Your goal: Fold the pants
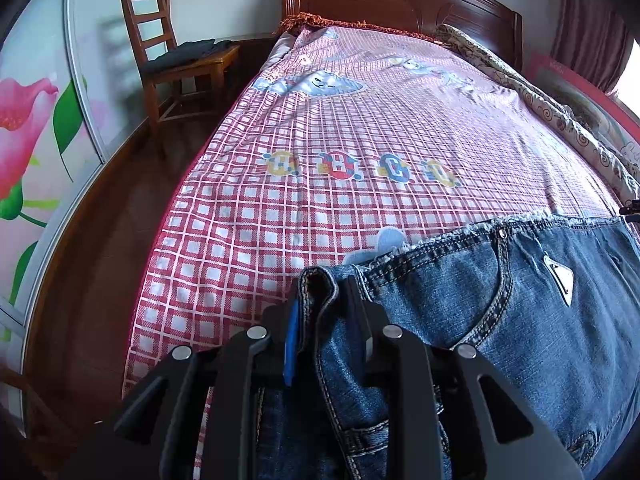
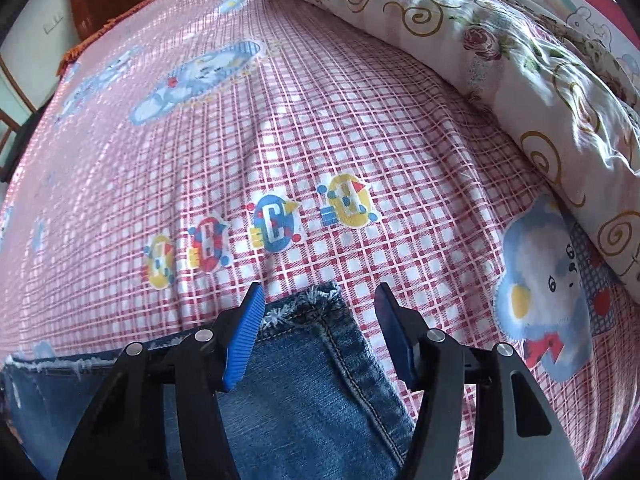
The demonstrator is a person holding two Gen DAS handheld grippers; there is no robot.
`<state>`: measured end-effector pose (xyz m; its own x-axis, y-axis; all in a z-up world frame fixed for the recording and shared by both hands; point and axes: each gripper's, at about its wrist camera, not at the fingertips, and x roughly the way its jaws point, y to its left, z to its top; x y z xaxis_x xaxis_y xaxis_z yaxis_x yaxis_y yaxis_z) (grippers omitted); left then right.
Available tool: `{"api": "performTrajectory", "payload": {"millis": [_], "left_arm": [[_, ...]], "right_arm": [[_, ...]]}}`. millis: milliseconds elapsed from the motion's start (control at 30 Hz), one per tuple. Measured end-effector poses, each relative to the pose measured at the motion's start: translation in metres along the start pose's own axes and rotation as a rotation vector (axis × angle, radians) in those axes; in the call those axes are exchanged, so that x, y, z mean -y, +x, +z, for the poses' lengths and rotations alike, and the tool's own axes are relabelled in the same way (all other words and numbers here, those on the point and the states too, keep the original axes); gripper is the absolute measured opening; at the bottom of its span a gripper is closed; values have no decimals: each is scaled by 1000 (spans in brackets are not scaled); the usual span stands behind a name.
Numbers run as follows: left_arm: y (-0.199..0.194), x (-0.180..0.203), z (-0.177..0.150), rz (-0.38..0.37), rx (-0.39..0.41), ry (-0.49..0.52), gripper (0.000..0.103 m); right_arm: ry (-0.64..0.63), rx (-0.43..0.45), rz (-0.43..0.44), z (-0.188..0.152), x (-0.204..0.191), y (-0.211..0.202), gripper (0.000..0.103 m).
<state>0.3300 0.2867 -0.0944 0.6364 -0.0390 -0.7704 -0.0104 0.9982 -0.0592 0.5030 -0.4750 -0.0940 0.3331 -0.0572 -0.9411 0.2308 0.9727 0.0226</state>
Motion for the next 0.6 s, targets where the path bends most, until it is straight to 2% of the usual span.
{"api": "performTrajectory", "payload": {"millis": [67, 100, 133, 167, 200, 300, 367, 400, 433, 500, 600], "left_arm": [[0, 1, 0, 6, 0, 5, 22], [0, 3, 0, 13, -1, 11, 22], [0, 5, 0, 21, -1, 17, 22], [0, 6, 0, 26, -1, 22, 22], [0, 6, 0, 30, -2, 25, 22], [0, 14, 1, 72, -5, 60, 23], [1, 26, 3, 130, -8, 117, 22], [-2, 31, 6, 155, -10, 138, 19], [-6, 34, 9, 158, -9, 146, 11], [-23, 29, 14, 125, 23, 81, 8], [-68, 18, 17, 4, 137, -49, 8]], "right_arm": [[-34, 1, -16, 3, -5, 10, 54], [-56, 14, -21, 3, -8, 12, 49], [-78, 31, -27, 3, -12, 12, 31], [-122, 58, -60, 3, -20, 9, 19], [-158, 66, -99, -1, -29, 7, 15], [-256, 102, -159, -13, -51, -11, 12], [-242, 148, -153, -21, -47, -32, 12], [-215, 177, -147, -25, -40, -48, 12], [-183, 205, -133, -28, -31, -66, 12], [-159, 256, -91, -38, -13, -104, 12], [-184, 333, -41, -67, 1, -159, 12]]}}
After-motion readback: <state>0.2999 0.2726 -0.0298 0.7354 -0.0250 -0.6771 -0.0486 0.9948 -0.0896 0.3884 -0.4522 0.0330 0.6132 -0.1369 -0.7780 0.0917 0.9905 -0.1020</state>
